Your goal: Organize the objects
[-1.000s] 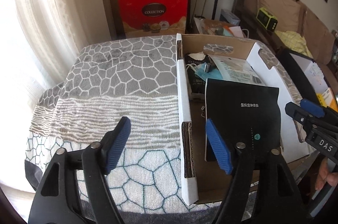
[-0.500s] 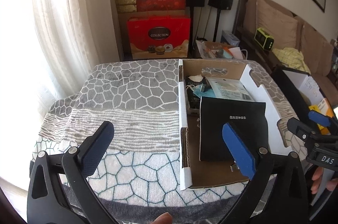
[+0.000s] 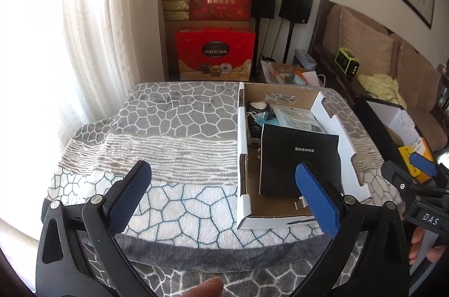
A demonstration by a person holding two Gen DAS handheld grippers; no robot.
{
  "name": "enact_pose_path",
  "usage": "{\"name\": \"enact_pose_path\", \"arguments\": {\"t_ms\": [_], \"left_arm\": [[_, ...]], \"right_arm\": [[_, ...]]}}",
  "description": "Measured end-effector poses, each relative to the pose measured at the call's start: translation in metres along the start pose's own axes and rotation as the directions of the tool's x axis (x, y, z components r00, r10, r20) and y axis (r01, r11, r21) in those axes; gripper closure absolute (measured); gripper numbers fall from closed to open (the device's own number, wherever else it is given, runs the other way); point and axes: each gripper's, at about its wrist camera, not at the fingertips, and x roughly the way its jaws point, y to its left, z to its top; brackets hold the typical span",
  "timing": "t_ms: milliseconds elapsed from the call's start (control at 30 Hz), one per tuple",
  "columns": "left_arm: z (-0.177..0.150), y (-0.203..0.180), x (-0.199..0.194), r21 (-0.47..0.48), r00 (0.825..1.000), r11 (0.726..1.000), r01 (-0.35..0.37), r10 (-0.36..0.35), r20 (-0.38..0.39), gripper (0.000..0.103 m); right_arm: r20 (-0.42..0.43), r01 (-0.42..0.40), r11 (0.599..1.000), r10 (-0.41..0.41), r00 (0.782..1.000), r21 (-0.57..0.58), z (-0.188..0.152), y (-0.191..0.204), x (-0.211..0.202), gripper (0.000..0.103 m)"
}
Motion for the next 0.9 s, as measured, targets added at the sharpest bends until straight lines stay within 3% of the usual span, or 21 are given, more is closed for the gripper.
{"name": "enact_pose_path", "arguments": {"t_ms": [533,700,900], "left_arm": [[-0.028,0.000,-0.027,0.027,0.998,0.998,-0.062,0.062,-0.021,0.000],[-0.036,0.003,-0.034,0.002,0.999,0.999,-0.032,0.032,-0.031,0.000],[-0.041,0.002,-0.038,0.007,0.998,0.999,-0.044,0.044,-0.037,0.000]], "right_arm": [[0.028,-0.014,1.000,0.014,1.000,0.003,-0.020,0.007,-0.038,0.001],[0.033,-0.001,1.000,0.001,0.999,-0.010,-0.024,0.010,-0.045,0.001],[0.015,0.006,1.000,-0.005,1.000,-0.016,-0.026,0.011,-0.046,0.001]]}}
